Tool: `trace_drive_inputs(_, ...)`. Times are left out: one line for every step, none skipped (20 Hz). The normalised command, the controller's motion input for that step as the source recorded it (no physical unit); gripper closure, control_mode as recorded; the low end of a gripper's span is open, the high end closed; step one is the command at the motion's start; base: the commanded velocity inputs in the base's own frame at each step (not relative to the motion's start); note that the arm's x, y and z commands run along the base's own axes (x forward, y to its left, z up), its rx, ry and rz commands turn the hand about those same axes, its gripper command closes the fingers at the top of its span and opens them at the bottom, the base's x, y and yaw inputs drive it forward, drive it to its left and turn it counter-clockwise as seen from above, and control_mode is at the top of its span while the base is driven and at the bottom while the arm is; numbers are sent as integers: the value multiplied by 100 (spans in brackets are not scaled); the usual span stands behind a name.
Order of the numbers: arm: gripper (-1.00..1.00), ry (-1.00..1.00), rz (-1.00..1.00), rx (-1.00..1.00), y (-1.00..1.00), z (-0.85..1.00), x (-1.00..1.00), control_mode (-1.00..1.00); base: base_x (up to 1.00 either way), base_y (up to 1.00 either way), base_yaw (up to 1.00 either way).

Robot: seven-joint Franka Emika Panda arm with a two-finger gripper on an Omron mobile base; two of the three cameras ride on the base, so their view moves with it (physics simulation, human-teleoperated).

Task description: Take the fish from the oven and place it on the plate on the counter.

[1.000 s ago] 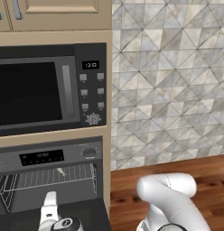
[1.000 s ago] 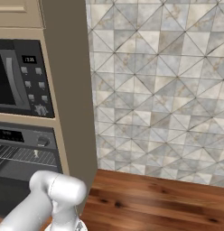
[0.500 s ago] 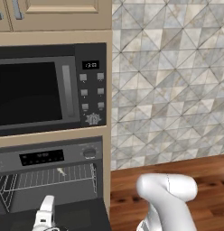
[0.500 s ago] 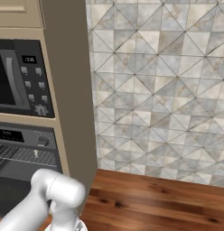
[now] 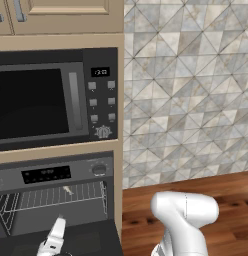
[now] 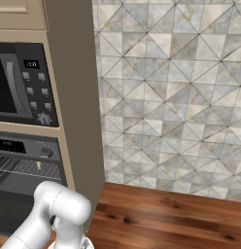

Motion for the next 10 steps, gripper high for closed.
trace_drive_inputs(-100, -20, 0, 47, 0, -14, 56, -100, 0, 0, 0)
trace_drive_inputs(-100, -13, 0, 51, -2, -11, 63, -100, 0, 0, 0)
trace_drive_inputs(-100, -10, 0, 56, 0, -12, 59, -100, 0, 0, 0)
trace_drive_inputs(-100, -7, 0, 61, -13, -11, 51, -100, 0, 0, 0)
trace_drive_inputs(-100, -6, 0, 62, -15, -11, 51, -100, 0, 0, 0)
trace_drive_inputs(-100, -5, 0, 61, -21, -14, 57, -100, 0, 0, 0)
trace_drive_inputs(-100, -1, 0, 57, -31, -7, 49, -100, 0, 0, 0)
trace_drive_inputs(-100, 0, 0, 47, -36, 0, 35, -100, 0, 0, 0)
trace_drive_inputs(-100, 0, 0, 39, -29, 0, 34, -100, 0, 0, 0)
trace_drive_inputs(-100, 0, 3, 31, -24, 0, 32, -100, 0, 0, 0)
